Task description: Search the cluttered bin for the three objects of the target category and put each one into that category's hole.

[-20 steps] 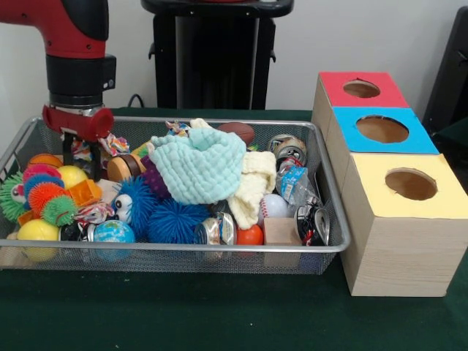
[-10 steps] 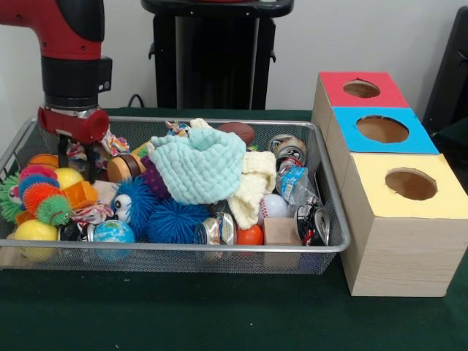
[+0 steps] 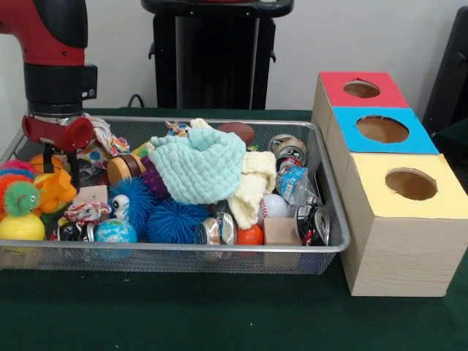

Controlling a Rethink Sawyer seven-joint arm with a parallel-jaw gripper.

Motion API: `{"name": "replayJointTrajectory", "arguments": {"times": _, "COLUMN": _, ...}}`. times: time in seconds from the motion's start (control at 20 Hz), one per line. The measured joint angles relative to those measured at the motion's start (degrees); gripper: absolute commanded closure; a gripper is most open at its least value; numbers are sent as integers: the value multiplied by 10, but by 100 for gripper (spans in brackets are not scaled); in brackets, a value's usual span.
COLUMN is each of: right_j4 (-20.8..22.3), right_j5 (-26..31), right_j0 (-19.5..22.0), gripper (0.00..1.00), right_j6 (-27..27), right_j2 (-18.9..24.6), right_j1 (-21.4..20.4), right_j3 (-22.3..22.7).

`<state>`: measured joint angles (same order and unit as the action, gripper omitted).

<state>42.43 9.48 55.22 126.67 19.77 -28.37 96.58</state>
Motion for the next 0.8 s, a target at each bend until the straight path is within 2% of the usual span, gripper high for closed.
{"name": "replayJointTrajectory", "arguments": {"times": 0.65, "right_j4": 0, "right_j5": 8, "right_j0": 10, "gripper": 0, "right_j6": 0, "right_j2": 13, "right_j1": 4, "right_j3": -5}}
{"name": "replayJointTrajectory", "arguments": {"times": 0.7, "right_j4": 0, "right_j5": 8, "right_j0": 10, "gripper": 100, "right_j6": 0, "right_j2": 15, "right_j1": 5, "right_j3": -6}}
{"name": "replayJointTrajectory", "arguments": {"times": 0.8, "right_j4": 0, "right_j5": 8, "right_j0": 11, "gripper": 100, "right_j6": 0, "right_j2": 17, "right_j1": 5, "right_j3": -6}}
